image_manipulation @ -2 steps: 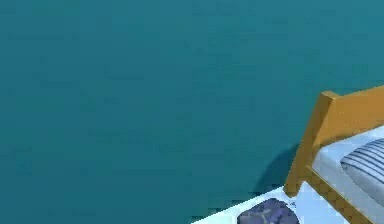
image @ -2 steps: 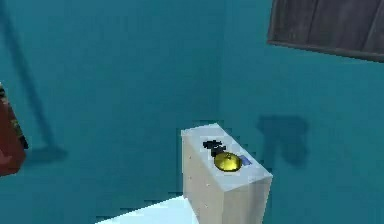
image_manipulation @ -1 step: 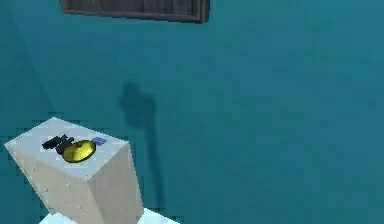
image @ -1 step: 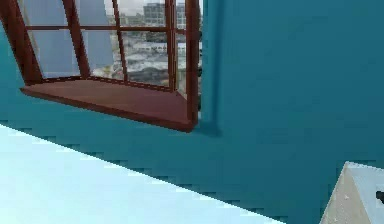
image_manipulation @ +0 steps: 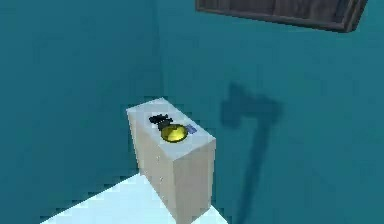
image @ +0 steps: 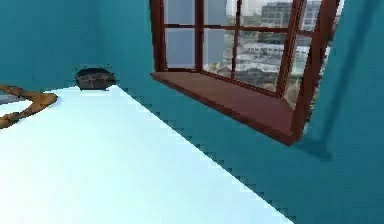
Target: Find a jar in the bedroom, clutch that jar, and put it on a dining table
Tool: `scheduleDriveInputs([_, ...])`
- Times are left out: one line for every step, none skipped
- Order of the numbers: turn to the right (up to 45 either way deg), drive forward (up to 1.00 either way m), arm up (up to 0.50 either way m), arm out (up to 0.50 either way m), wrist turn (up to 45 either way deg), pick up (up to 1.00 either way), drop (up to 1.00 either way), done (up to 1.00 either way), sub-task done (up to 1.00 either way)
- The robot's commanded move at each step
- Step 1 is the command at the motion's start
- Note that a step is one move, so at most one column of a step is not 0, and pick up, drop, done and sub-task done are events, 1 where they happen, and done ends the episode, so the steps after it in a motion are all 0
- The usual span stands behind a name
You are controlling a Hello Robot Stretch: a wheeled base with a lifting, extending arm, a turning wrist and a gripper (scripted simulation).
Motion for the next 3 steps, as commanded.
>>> scheduleDriveInputs([45.0, 0.00, 0.00, 0.00, 0.0, 0.00, 0.00, 0.00, 0.00])
scheduleDriveInputs([45.0, 0.00, 0.00, 0.00, 0.0, 0.00, 0.00, 0.00, 0.00])
scheduleDriveInputs([0.0, 0.30, 0.00, 0.00, 0.0, 0.00, 0.00, 0.00, 0.00])
